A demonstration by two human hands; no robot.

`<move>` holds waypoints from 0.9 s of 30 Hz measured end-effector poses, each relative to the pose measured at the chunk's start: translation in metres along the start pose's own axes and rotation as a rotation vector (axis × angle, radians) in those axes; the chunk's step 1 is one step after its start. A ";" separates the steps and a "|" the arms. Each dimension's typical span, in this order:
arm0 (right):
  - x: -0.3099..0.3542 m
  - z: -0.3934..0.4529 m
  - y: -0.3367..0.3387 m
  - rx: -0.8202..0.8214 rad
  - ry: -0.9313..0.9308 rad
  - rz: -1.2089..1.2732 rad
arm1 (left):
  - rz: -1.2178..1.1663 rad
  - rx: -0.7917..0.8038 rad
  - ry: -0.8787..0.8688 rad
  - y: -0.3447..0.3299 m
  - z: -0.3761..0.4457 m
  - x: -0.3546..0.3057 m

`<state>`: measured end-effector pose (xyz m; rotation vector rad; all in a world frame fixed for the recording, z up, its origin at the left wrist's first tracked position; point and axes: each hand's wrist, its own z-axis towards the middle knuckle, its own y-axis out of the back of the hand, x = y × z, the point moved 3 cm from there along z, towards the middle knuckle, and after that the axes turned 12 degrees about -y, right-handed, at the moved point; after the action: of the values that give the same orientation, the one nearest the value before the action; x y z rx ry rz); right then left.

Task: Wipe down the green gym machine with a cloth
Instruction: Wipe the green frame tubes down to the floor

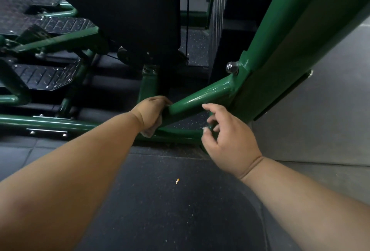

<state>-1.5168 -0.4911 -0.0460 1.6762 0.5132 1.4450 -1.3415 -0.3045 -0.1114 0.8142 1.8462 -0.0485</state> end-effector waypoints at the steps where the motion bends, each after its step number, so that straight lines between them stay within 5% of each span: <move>1: 0.000 0.002 -0.001 0.000 -0.010 0.002 | 0.008 0.015 -0.069 -0.005 0.002 -0.011; 3: 0.004 0.003 0.000 -0.026 0.033 -0.015 | -0.009 0.054 -0.185 -0.013 -0.001 -0.029; 9: 0.058 0.006 0.019 -0.320 0.665 -0.412 | -0.011 0.049 -0.184 -0.001 -0.003 -0.004; 15: 0.085 0.061 0.030 -0.013 0.346 -1.136 | 0.066 0.006 -0.070 0.018 0.002 0.039; 19: 0.085 0.066 0.024 0.092 0.333 -1.045 | 0.050 0.023 -0.096 0.007 0.000 0.018; 23: 0.077 0.069 0.018 0.031 0.419 -1.151 | 0.044 0.094 -0.207 -0.002 0.007 -0.009; 27: 0.075 0.070 0.018 0.015 0.460 -1.136 | 0.060 0.101 -0.132 0.011 0.011 0.032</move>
<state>-1.4361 -0.4669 0.0145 0.7333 1.4342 0.9031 -1.3325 -0.2842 -0.1391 0.9139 1.7049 -0.1547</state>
